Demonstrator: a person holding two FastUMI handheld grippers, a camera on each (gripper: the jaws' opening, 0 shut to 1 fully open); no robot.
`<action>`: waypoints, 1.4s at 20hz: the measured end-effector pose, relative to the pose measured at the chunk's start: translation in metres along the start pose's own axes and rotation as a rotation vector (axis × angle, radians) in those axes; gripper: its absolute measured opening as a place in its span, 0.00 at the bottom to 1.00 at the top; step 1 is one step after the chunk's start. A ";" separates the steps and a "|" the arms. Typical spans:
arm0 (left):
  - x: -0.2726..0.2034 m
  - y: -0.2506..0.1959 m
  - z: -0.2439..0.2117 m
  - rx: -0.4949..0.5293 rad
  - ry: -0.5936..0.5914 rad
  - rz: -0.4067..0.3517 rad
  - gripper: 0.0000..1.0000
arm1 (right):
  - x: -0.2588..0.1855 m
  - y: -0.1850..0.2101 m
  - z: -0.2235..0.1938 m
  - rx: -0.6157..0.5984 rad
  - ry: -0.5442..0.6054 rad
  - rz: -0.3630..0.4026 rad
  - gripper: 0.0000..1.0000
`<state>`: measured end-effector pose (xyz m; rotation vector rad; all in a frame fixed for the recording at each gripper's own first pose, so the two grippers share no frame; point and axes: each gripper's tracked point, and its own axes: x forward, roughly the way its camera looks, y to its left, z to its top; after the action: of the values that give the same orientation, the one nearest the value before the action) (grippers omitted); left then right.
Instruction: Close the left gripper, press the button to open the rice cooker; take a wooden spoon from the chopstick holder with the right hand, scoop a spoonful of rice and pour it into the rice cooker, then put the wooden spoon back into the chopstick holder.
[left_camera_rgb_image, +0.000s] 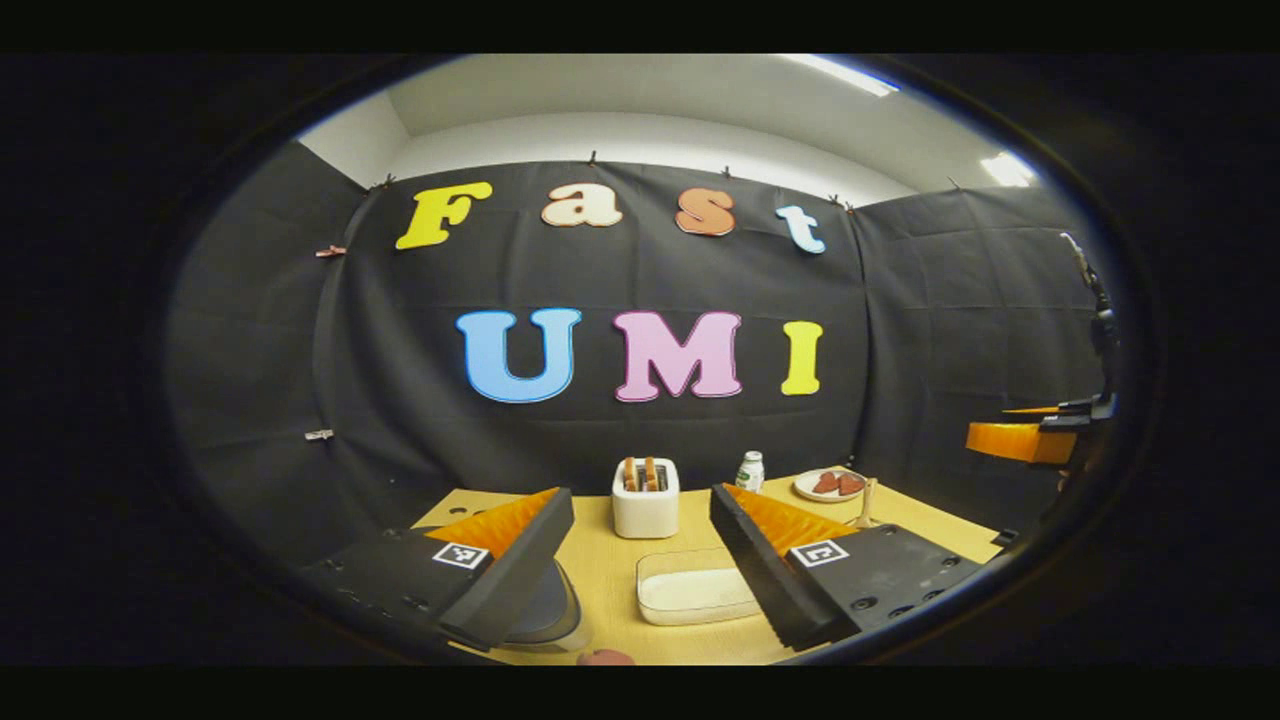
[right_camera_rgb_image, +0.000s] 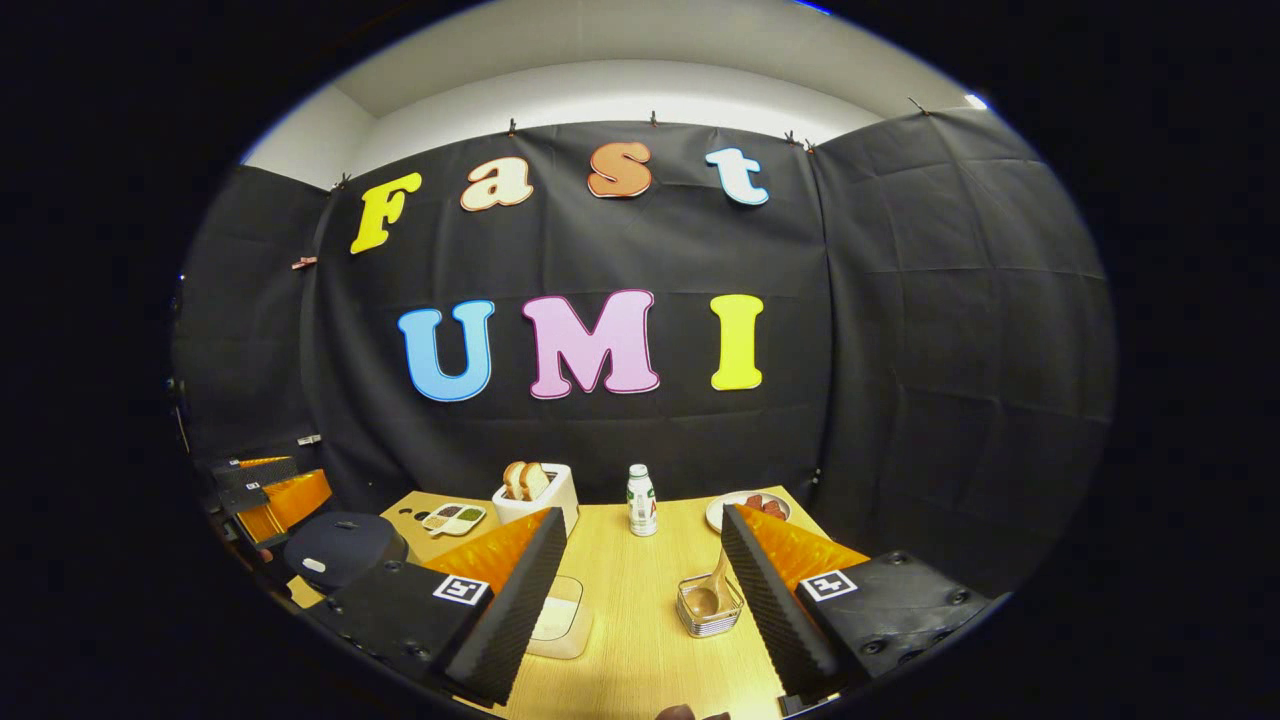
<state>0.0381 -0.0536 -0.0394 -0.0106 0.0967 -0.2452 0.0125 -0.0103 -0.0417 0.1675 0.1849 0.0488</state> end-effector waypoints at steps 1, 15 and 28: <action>0.000 0.000 0.001 -0.002 -0.002 -0.002 0.94 | 0.000 0.000 -0.001 -0.001 -0.001 0.000 0.97; 0.014 -0.008 -0.001 -0.026 0.007 -0.009 0.94 | 0.009 0.005 -0.003 -0.006 0.008 0.008 0.97; 0.018 0.003 0.004 -0.020 0.000 -0.033 0.94 | 0.011 0.009 0.002 -0.005 0.000 -0.020 0.97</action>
<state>0.0562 -0.0550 -0.0369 -0.0320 0.0989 -0.2770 0.0233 -0.0008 -0.0406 0.1608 0.1862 0.0292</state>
